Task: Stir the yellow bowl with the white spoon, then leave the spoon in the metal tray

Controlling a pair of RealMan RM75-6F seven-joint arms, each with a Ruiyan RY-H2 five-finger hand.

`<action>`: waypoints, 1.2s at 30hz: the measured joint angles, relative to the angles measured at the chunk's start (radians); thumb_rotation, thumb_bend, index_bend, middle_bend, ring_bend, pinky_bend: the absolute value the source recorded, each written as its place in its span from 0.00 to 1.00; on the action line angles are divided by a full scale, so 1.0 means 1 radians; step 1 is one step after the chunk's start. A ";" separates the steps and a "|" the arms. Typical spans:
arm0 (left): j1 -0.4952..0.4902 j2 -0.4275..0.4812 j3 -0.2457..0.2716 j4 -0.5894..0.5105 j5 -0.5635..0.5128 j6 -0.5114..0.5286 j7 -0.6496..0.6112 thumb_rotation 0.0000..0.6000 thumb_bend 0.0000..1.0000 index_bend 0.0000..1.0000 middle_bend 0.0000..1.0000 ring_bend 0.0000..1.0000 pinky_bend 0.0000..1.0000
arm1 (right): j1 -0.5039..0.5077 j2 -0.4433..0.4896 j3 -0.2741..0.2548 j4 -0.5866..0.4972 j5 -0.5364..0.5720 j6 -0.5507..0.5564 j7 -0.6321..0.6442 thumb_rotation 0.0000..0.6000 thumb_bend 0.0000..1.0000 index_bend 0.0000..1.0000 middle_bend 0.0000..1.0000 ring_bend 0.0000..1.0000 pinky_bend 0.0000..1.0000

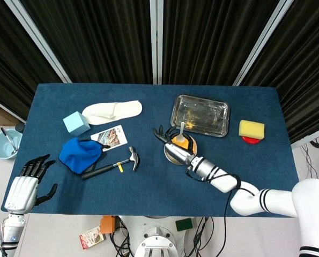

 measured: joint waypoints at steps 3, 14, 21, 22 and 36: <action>0.000 0.001 0.000 -0.001 -0.002 -0.001 0.002 0.87 0.33 0.17 0.09 0.11 0.13 | -0.018 -0.017 0.013 -0.010 0.068 0.022 -0.092 1.00 0.58 0.85 0.43 0.17 0.00; 0.002 0.000 -0.001 0.000 -0.010 -0.006 0.000 0.88 0.33 0.17 0.09 0.11 0.13 | -0.033 -0.090 0.023 -0.044 0.226 0.087 -0.289 1.00 0.58 0.88 0.44 0.17 0.00; 0.001 0.000 -0.003 0.004 -0.012 -0.006 -0.004 0.87 0.33 0.17 0.09 0.11 0.13 | -0.026 -0.091 0.008 -0.024 0.182 0.104 -0.211 1.00 0.58 0.88 0.44 0.17 0.00; 0.001 0.000 -0.003 0.004 -0.011 -0.007 -0.004 0.88 0.33 0.17 0.09 0.11 0.13 | -0.026 -0.090 0.007 -0.022 0.177 0.105 -0.203 1.00 0.58 0.88 0.44 0.17 0.00; -0.005 -0.001 -0.007 0.003 -0.014 -0.014 0.002 0.87 0.33 0.17 0.09 0.11 0.13 | -0.065 -0.090 0.026 0.003 0.153 0.152 0.015 1.00 0.58 0.84 0.44 0.18 0.00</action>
